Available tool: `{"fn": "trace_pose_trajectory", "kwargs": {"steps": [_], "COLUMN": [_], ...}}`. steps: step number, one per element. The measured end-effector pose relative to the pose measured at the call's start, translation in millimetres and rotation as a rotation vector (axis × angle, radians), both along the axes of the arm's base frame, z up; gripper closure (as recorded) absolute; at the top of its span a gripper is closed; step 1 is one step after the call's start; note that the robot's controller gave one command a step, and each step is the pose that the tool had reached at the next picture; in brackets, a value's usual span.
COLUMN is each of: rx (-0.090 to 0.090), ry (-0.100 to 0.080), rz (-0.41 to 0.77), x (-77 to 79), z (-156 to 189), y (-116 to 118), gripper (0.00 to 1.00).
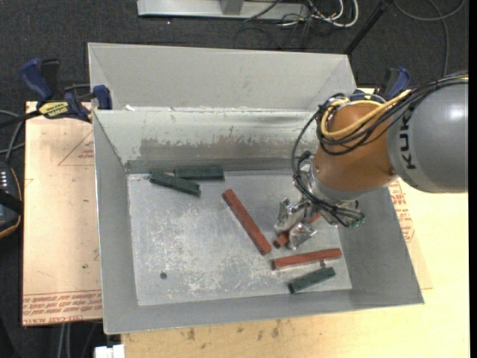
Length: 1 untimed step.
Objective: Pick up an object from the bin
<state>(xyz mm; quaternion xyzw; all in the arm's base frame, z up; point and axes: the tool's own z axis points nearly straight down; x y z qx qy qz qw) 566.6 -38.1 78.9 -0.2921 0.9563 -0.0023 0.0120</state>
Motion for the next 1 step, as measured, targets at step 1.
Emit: {"fn": "trace_pose_trajectory", "kwargs": {"steps": [1], "rx": [-0.001], "ry": [0.020], "rz": [-0.026], "x": [10.2], "z": [143.1], "y": [-2.3], "gripper": [1.00]}}
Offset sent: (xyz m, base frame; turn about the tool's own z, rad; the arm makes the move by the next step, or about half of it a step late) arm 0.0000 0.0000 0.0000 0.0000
